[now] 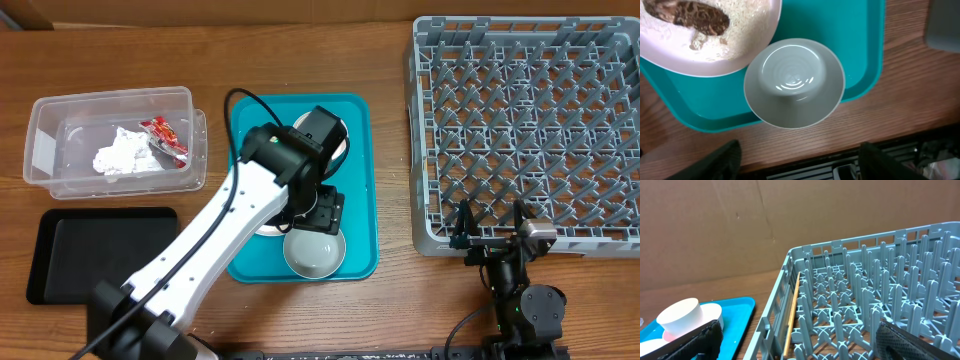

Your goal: Sort waste into correct bins and load items into the dishwasher

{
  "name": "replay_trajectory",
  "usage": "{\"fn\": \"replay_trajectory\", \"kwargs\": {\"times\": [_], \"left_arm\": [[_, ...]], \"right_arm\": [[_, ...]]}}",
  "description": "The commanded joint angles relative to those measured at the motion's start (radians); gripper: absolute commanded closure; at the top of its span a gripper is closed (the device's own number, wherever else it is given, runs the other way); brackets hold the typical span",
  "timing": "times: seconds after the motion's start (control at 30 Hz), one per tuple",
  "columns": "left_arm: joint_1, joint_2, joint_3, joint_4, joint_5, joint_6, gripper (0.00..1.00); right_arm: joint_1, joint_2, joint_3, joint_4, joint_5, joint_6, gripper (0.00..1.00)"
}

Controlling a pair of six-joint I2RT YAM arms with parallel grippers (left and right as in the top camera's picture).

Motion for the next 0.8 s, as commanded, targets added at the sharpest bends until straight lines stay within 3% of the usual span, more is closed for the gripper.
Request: {"fn": "replay_trajectory", "kwargs": {"times": [0.0,0.5,0.77], "left_arm": [[-0.015,0.055,-0.019,0.008,0.009,0.021,0.31],[-0.103,0.111,-0.058,0.177,0.028,-0.036,0.23],[-0.103,0.111,-0.059,0.19,-0.025,-0.037,0.18]], "right_arm": [[-0.008,-0.004,-0.01,0.003,-0.004,-0.006,0.0],[-0.008,-0.004,-0.01,0.003,-0.004,-0.006,0.0],[-0.008,-0.004,-0.01,0.003,-0.004,-0.007,0.0]]}}
